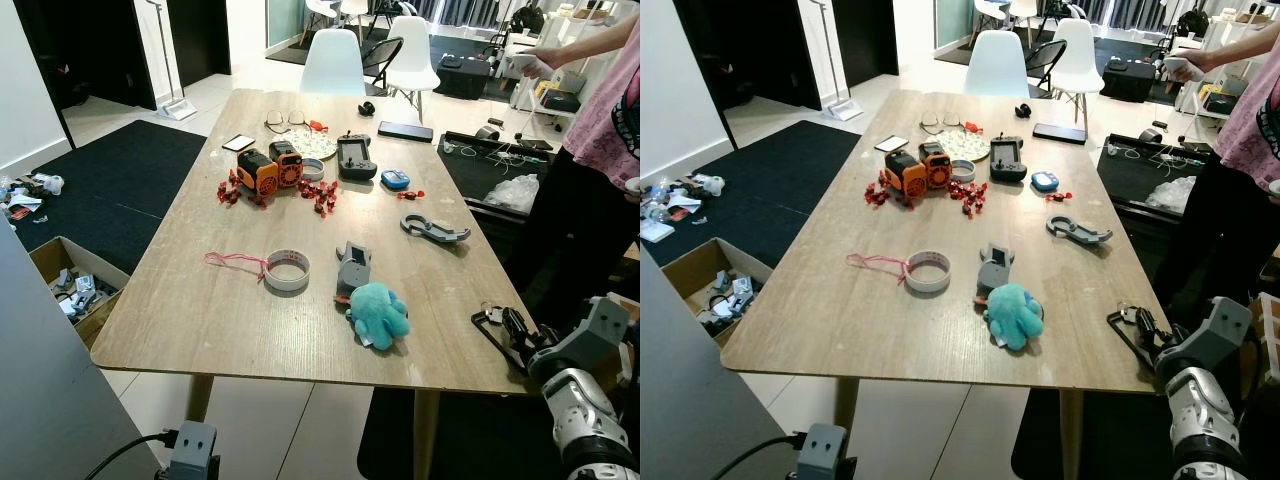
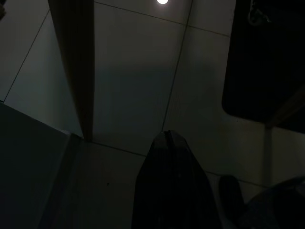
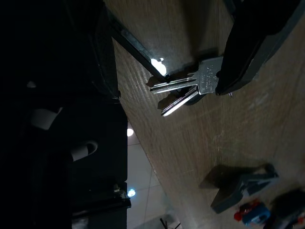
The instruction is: Hang keys on a hook
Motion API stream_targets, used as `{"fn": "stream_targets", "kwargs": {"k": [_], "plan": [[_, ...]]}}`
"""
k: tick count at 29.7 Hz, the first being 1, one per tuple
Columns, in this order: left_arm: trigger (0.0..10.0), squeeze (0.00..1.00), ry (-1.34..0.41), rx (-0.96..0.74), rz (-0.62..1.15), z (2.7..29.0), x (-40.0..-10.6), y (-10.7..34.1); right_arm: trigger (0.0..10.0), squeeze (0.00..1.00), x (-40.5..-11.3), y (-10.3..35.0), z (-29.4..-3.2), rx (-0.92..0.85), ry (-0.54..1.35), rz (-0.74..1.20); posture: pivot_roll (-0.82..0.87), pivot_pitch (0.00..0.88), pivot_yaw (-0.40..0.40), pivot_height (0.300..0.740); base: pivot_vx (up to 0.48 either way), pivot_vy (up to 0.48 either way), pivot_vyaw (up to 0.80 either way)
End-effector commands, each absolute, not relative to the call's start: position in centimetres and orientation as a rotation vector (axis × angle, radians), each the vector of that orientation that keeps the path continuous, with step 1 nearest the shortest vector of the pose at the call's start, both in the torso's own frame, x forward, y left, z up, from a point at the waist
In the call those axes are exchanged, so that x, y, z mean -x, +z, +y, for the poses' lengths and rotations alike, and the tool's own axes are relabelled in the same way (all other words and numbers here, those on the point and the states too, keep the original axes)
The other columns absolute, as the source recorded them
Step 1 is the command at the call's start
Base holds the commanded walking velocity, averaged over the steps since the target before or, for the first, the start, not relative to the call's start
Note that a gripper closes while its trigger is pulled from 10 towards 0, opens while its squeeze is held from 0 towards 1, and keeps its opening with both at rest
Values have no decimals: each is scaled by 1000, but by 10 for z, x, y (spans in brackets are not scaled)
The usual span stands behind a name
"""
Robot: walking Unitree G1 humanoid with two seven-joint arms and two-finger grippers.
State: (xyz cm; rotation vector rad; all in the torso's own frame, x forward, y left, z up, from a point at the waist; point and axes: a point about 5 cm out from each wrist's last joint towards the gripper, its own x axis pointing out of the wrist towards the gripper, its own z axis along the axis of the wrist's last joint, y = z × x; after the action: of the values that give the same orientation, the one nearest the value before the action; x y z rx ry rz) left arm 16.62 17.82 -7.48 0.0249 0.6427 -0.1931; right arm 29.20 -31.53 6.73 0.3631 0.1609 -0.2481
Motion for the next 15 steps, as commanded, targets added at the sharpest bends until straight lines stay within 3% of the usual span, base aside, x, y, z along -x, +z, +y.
{"fn": "stream_targets", "kwargs": {"k": [1,9,15], "plan": [[10000,0,-202,-53,679,183,-159,-78,10000,0,-290,64,-315,-329,-249,177,56,29,-46,740,0,0,0],[10000,0,-213,-61,688,183,-157,-79,10000,0,-290,58,-306,-286,-208,214,58,33,-44,740,0,0,0],[10000,0,-237,-82,701,183,-155,-81,10000,0,-292,50,-285,-234,-109,253,55,40,-40,740,0,0,0]]}}
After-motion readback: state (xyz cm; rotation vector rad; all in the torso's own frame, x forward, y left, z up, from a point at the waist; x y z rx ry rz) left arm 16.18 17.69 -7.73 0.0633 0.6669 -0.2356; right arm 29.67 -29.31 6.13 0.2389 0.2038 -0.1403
